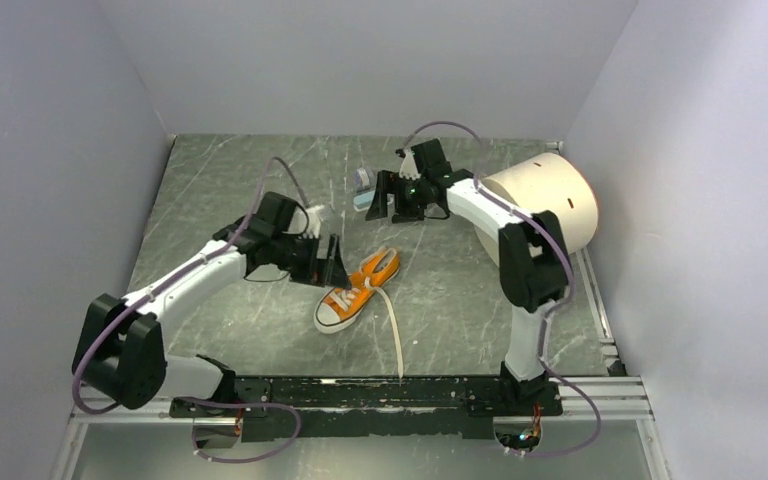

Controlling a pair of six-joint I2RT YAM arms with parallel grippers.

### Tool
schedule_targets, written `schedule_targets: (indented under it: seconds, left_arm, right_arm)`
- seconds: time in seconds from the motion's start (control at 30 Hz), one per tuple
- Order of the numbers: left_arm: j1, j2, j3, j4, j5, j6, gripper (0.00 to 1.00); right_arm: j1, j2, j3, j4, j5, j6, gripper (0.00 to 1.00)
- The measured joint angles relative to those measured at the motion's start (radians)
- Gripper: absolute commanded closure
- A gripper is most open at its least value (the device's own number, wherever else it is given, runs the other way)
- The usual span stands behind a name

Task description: Tie the shoes

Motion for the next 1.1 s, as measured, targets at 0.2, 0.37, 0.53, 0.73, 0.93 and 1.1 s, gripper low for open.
schedule_targets:
  seconds: [0.2, 0.37, 0.53, 0.73, 0.93, 1.1]
  left_arm:
    - [-0.164, 0.099, -0.05, 0.083, 0.066, 0.057, 0.1]
    - [-0.26, 0.095, -0.191, 0.243, 0.116, -0.052, 0.06]
    - [-0.291, 0.118, -0.203, 0.262, 0.05, -0.129, 0.04]
    - [-0.253, 0.133, -0.14, 0.142, -0.114, -0.175, 0.04]
    - [0.047, 0.269, 0.029, 0.081, -0.235, -0.091, 0.04]
    - [0.176, 0.356, 0.203, 0.054, -0.309, -0.008, 0.03]
  right_arm:
    - [0.004, 0.174, 0.097, -0.04, -0.083, 0.007, 0.2]
    - [0.009, 0.149, 0.003, -0.07, -0.117, 0.001, 0.22]
    - [0.014, 0.078, -0.121, -0.072, -0.142, -0.012, 0.25]
    - [0.011, -0.069, -0.318, -0.024, -0.161, 0.009, 0.25]
    - [0.145, -0.106, -0.407, 0.048, -0.233, 0.08, 0.21]
    - [0.278, -0.053, -0.357, 0.1, -0.289, 0.131, 0.13]
